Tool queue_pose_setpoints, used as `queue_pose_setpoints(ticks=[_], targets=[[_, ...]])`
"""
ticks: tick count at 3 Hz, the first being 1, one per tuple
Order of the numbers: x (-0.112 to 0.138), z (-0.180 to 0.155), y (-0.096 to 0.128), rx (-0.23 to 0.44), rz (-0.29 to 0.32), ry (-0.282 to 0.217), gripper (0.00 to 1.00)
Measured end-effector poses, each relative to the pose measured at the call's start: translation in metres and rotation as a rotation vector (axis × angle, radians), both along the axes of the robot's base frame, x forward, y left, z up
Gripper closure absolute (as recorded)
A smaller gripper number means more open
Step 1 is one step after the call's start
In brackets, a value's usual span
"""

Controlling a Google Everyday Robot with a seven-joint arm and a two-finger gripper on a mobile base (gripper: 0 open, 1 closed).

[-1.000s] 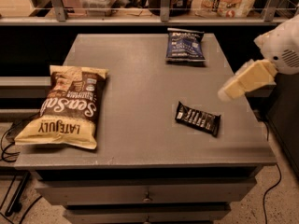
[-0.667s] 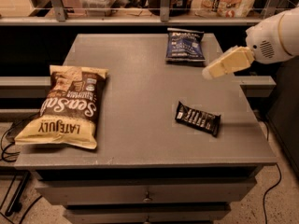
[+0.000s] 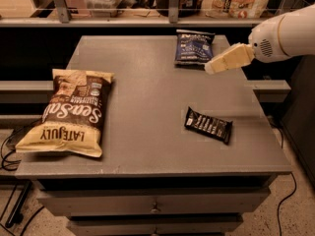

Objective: Move blue chip bag near brown chip bag

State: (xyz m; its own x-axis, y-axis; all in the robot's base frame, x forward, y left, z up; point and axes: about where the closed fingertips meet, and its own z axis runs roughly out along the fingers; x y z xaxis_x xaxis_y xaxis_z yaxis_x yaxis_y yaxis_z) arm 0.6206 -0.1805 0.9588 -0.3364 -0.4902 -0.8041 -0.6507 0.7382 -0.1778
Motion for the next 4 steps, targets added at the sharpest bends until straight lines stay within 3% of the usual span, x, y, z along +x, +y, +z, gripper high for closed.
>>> queue_pose_setpoints(ticks=[1,2,4], targets=[[0.018,-0.011,0.012,0.042,-0.018,0.005,0.00],[0.060,-0.032,0.039,0.121,-0.040,0.013,0.00],[0.117,-0.063,0.064,0.183,-0.075,0.023,0.00]])
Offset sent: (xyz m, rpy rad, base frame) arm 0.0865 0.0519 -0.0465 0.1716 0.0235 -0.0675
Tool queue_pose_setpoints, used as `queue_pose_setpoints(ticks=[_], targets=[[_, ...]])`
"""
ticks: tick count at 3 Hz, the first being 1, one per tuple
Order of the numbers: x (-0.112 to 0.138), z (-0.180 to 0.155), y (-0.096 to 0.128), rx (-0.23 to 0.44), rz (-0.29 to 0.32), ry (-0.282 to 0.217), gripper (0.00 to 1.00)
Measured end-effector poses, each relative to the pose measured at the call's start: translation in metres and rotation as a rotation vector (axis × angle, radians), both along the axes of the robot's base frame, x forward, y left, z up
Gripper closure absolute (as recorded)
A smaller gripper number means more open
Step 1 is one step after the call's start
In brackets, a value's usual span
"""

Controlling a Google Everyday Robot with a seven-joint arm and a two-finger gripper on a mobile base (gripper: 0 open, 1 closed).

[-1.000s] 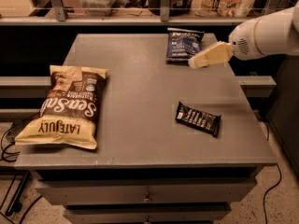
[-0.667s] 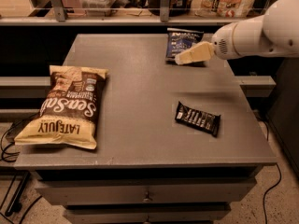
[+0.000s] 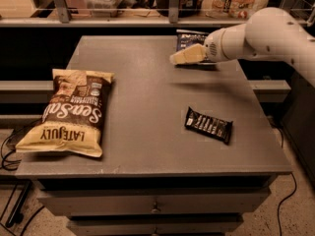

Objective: Move blue chip bag near brown chip bag

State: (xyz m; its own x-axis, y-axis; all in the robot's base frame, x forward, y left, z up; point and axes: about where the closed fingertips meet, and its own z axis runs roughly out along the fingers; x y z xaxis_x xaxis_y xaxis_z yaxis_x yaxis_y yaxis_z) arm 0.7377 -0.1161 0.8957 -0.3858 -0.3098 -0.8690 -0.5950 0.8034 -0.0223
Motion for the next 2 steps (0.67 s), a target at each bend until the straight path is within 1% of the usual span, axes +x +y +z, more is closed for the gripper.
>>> queue_pose_setpoints(ticks=[1,2], targets=[[0.032,-0.020,0.005,0.026,-0.031,0.018,0.00],[0.053,-0.032,0.012,0.043,-0.042,0.032,0.00]])
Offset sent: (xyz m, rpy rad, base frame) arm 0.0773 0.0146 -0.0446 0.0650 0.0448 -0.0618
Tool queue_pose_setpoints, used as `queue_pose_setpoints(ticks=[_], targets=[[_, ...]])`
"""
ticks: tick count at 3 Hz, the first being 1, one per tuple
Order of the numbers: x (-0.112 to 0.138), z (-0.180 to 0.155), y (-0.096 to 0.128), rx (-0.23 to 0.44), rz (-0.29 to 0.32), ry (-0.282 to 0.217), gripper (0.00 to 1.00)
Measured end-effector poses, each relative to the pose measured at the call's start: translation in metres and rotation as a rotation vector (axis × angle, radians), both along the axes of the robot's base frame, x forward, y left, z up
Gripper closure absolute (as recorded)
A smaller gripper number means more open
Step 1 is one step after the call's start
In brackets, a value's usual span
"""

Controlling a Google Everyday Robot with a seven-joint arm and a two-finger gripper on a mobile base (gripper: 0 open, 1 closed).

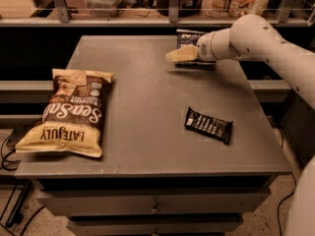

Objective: Move blue chip bag near brown chip bag

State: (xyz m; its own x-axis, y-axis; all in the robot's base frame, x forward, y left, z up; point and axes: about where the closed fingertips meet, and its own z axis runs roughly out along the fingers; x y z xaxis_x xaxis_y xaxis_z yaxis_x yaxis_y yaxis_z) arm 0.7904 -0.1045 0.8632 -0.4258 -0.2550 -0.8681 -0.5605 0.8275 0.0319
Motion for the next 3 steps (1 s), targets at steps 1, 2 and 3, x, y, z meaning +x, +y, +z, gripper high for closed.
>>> queue_pose_setpoints(ticks=[1,2,3], targets=[[0.0120,-0.0095,0.0019,0.003,-0.010,0.017,0.18],[0.0186,-0.0149,-0.0015,-0.009,-0.021,0.025,0.41],[0.0191,-0.0088,-0.0045,-0.052,-0.019,0.004,0.64]])
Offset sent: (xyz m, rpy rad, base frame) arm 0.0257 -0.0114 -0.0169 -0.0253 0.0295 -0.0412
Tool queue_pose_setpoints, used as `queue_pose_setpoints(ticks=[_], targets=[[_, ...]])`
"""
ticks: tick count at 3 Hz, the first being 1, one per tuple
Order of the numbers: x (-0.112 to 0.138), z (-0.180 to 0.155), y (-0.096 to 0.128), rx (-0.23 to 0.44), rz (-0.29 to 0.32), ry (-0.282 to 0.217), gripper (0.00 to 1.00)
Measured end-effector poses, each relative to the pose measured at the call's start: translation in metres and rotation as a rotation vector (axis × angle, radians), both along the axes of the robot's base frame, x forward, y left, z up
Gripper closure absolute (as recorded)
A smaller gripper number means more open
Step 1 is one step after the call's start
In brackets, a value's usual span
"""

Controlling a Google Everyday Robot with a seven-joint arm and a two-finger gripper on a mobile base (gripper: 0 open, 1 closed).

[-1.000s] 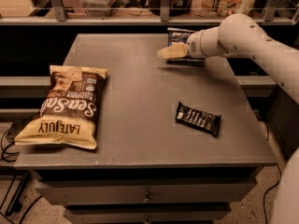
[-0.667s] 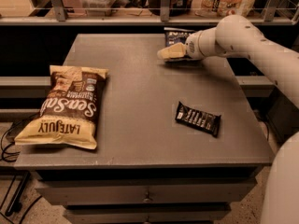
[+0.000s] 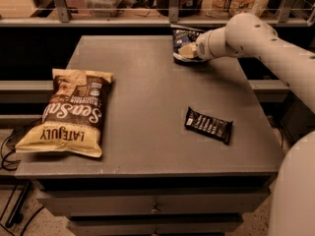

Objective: Move blue chip bag near brown chip bag

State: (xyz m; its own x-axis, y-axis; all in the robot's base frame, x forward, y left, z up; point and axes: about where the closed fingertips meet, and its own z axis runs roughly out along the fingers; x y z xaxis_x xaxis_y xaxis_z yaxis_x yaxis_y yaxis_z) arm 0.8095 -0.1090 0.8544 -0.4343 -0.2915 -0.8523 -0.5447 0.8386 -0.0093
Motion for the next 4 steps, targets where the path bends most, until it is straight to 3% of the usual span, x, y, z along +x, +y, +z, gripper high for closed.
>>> queue_pose_setpoints(ticks=[1,2,3,4], targets=[[-0.007,0.017,0.005,-0.043,0.027,-0.035,0.88],[-0.020,0.047,0.019,-0.074,0.083,-0.071,1.00],[-0.041,0.078,0.044,-0.091,0.192,-0.096,1.00],[-0.077,0.095,0.076,-0.103,0.348,-0.099,0.85]])
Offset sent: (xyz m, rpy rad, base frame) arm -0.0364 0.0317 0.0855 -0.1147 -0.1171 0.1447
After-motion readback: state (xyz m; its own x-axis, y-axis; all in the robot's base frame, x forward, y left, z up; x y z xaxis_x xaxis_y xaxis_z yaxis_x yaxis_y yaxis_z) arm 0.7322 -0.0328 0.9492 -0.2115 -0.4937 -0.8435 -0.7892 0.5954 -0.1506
